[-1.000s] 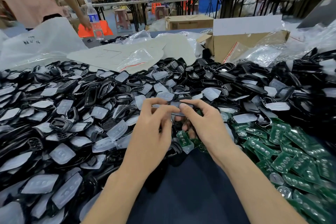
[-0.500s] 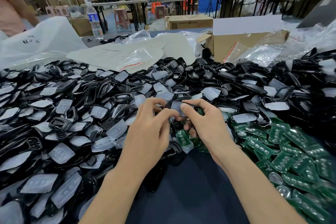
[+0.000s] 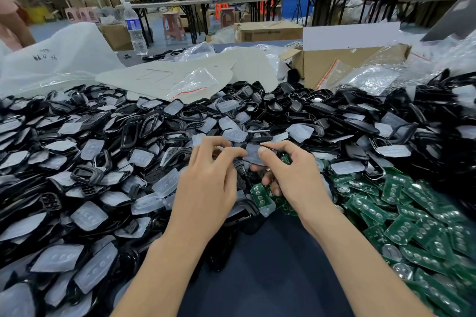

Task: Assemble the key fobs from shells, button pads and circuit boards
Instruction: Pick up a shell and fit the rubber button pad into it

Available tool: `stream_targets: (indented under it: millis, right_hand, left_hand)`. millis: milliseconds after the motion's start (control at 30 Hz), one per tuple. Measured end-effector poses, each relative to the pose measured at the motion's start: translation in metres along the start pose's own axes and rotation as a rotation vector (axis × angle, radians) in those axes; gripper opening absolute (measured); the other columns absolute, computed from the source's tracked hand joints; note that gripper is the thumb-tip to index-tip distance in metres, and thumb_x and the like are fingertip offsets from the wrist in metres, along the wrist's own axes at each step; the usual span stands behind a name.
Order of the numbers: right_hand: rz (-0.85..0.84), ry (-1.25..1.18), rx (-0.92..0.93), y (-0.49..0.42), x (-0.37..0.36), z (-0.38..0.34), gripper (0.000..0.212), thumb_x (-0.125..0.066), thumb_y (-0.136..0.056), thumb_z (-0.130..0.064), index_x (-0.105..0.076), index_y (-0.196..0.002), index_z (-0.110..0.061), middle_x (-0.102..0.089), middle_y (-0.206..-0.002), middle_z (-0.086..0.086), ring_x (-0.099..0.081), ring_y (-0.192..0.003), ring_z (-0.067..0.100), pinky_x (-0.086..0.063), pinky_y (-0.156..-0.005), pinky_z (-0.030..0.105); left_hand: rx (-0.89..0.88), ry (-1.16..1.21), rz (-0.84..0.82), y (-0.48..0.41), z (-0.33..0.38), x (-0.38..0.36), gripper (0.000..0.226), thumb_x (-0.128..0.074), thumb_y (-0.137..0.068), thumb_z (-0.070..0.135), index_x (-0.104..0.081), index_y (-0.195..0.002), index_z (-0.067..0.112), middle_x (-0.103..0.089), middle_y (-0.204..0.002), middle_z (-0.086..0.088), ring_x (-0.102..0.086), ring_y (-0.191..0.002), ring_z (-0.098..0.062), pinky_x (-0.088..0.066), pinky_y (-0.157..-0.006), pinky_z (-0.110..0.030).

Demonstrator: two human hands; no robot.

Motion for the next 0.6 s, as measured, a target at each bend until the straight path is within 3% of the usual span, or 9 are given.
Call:
stream_targets:
  millis: [100, 233, 367, 533, 600]
  right_hand:
    - [-0.016, -0.033, -0.004, 0.0, 0.0, 0.0, 0.008, -0.066, -0.097, -0.023, -0.069, -0.104, -0.019, -0.076, -0.075, 0.001, -0.058, -0.049, 0.01, -0.041, -0.041, 0.02]
    - [-0.025, -0.108, -0.025, -0.002, -0.001, 0.004, 0.008, -0.068, -0.096, -0.02, -0.071, -0.101, -0.015, -0.068, -0.066, -0.003, -0.057, -0.048, 0.012, -0.042, -0.04, 0.022]
    - [-0.016, -0.201, -0.062, -0.006, 0.001, 0.007, 0.007, -0.07, -0.095, -0.018, -0.073, -0.098, -0.013, -0.065, -0.068, 0.01, -0.054, -0.047, 0.013, -0.04, -0.039, 0.022]
    - [-0.032, -0.211, -0.059, -0.005, 0.0, 0.005, 0.005, -0.072, -0.093, -0.021, -0.074, -0.094, -0.016, -0.07, -0.072, -0.003, -0.054, -0.046, 0.012, -0.039, -0.039, 0.022]
    - [-0.028, -0.207, -0.054, -0.004, 0.0, 0.004, 0.006, -0.072, -0.093, -0.02, -0.074, -0.096, -0.015, -0.071, -0.074, -0.004, -0.053, -0.045, 0.011, -0.038, -0.038, 0.022]
  left_hand:
    - [-0.011, 0.064, -0.032, 0.001, 0.003, -0.004, 0.026, -0.054, -0.094, 0.006, -0.07, -0.109, 0.02, -0.051, -0.118, -0.002, -0.055, -0.108, -0.021, -0.054, -0.071, -0.039]
    - [-0.054, 0.113, -0.081, 0.004, 0.012, -0.011, 0.032, -0.058, -0.09, 0.002, -0.07, -0.109, 0.025, -0.047, -0.134, -0.004, -0.047, -0.121, -0.024, -0.049, -0.091, -0.04]
    - [-0.106, 0.128, -0.112, 0.006, 0.02, -0.015, 0.038, -0.055, -0.09, 0.006, -0.07, -0.116, 0.029, -0.04, -0.149, -0.005, -0.034, -0.139, -0.021, -0.043, -0.105, -0.045]
    - [-0.015, 0.197, -0.014, 0.005, 0.014, -0.005, 0.033, -0.049, -0.093, 0.008, -0.068, -0.115, 0.026, -0.042, -0.145, -0.002, -0.036, -0.134, -0.015, -0.043, -0.102, -0.037]
    - [-0.017, 0.147, -0.019, 0.004, 0.013, -0.005, 0.033, -0.051, -0.092, 0.005, -0.068, -0.113, 0.023, -0.044, -0.144, -0.005, -0.038, -0.133, -0.02, -0.045, -0.101, -0.04]
Point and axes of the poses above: each hand's wrist, its own y-axis away from the middle knuckle, its own x-axis out of the back of the hand, z = x × y, the point moved 7 cm from there along -y, towards the middle knuckle
